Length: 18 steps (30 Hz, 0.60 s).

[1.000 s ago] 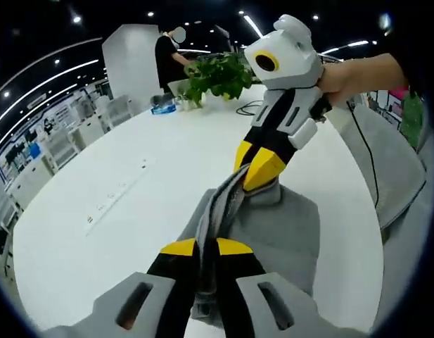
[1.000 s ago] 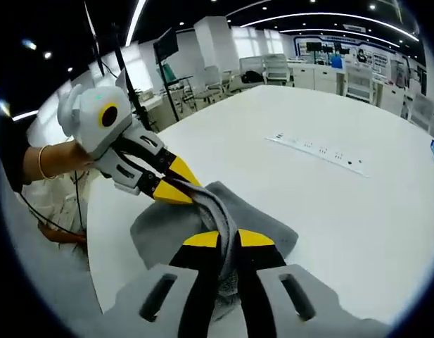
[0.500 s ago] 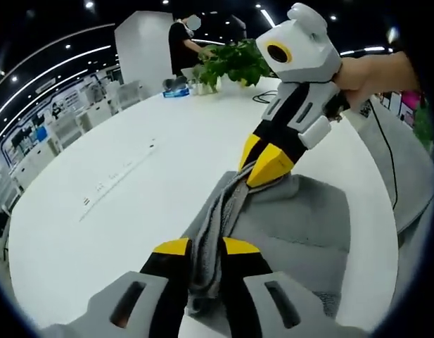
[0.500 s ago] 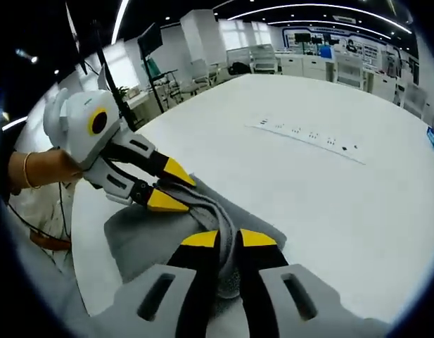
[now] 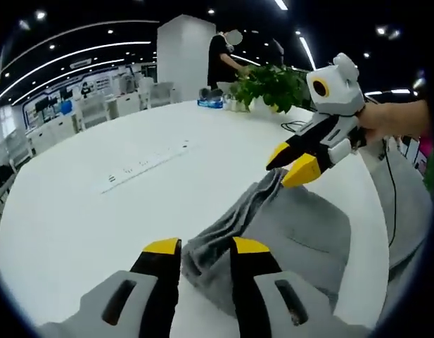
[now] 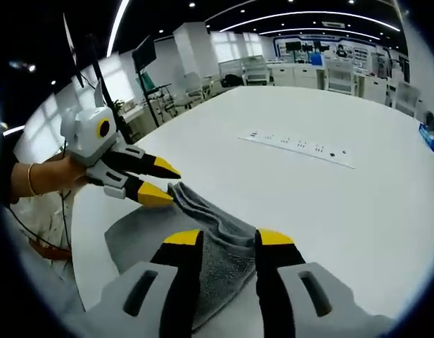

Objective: Fold the towel on the table until its edges align and the towel forms a compact rectangular stack.

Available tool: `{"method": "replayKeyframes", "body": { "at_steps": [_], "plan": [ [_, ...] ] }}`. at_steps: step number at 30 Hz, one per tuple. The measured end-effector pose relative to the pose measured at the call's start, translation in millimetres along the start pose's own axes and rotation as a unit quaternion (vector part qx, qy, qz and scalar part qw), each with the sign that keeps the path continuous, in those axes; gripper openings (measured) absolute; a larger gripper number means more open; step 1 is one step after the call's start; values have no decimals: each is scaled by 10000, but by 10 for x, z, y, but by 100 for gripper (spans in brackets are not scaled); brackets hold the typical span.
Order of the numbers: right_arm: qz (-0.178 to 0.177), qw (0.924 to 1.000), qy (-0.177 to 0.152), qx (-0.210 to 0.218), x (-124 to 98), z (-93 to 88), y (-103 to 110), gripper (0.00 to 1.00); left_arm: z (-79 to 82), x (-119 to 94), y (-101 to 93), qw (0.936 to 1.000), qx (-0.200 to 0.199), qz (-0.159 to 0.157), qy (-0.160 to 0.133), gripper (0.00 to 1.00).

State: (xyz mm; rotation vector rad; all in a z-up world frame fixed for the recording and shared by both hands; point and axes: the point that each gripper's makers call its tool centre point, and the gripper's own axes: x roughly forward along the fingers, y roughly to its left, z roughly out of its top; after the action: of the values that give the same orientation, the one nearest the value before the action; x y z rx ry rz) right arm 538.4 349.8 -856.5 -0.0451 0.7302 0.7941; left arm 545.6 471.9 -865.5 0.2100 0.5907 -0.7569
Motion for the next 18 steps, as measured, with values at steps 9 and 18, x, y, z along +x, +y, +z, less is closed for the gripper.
{"method": "replayKeyframes", "body": {
  "at_steps": [9,18],
  "plan": [
    [-275,9994,195,-79,105,-107,-177,27,-252,51,73,9987,-431,164,200,32],
    [-296,9986,421,-119,233,-257,-227,21,-318,183,3,9969,-710,-12,329,22]
  ]
}}
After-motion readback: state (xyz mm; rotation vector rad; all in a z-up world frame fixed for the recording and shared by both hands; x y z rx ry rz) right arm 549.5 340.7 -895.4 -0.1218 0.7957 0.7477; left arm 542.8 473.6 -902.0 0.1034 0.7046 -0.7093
